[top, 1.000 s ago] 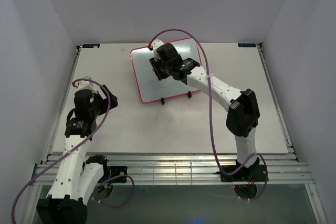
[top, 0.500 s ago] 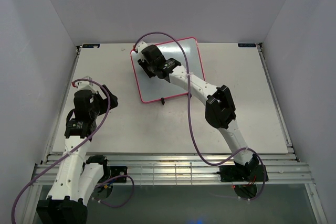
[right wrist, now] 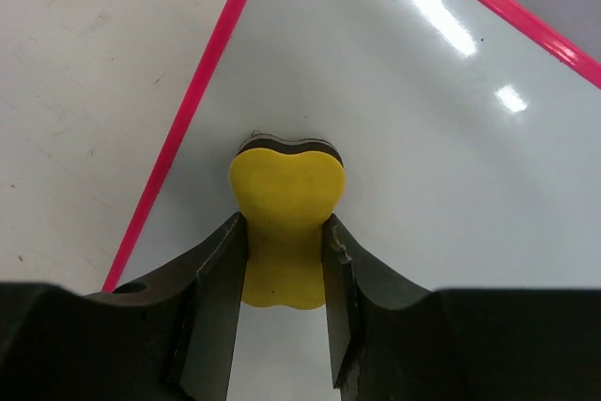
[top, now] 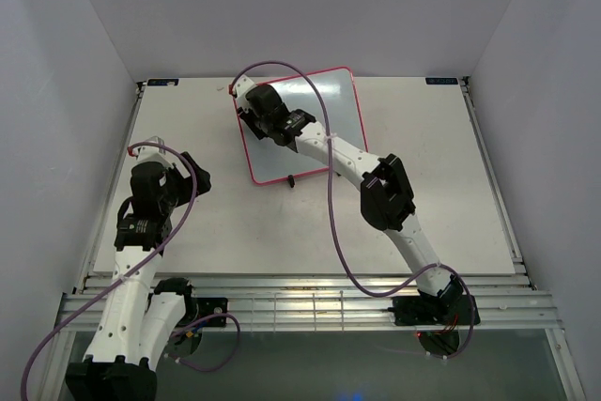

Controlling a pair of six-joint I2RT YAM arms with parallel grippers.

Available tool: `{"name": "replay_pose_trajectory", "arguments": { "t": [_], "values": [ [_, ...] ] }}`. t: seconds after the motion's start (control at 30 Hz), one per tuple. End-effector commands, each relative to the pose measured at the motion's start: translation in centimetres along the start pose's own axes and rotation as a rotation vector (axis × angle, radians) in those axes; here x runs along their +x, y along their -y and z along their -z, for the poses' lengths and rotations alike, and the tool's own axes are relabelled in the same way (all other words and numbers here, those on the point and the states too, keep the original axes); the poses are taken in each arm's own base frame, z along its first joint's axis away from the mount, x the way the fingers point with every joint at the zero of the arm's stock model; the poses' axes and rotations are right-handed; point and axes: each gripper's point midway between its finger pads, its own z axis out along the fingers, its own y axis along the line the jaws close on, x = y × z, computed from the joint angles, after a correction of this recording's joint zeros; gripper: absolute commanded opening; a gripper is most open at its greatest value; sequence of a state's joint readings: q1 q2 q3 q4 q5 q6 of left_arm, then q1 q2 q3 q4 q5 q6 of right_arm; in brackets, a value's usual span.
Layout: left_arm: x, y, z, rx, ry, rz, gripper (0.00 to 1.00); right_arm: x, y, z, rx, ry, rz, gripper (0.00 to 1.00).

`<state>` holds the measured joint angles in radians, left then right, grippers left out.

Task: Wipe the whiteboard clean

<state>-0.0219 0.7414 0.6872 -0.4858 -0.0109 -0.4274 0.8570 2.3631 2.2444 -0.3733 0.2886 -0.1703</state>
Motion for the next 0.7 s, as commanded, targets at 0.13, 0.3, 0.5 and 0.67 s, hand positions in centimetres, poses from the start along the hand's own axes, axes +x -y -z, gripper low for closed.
{"name": "replay_pose_trajectory", "arguments": {
  "t": [0.13, 0.3, 0.5, 0.67],
  "values": [
    [-1.5, 0.9, 0.9, 0.036, 0.051, -0.002, 0.98, -3.5, 0.7, -0.4, 0.059, 0.117, 0.015, 0.28],
    [-1.5, 1.0, 0.9, 0.038, 0.052, -0.002, 0.98, -2.4, 0.4, -0.6, 0.055, 0.084, 0.026, 0.28],
    [-1.6, 1.0, 1.0, 0.037, 0.054, -0.002, 0.98, -0.1, -0.3, -1.0, 0.048, 0.020, 0.064, 0.28],
    [-1.6, 1.0, 1.0, 0.039, 0.053, -0.002, 0.98, 1.3, -0.6, -0.8, 0.030, -0.025, 0.074, 0.28]
  ]
}}
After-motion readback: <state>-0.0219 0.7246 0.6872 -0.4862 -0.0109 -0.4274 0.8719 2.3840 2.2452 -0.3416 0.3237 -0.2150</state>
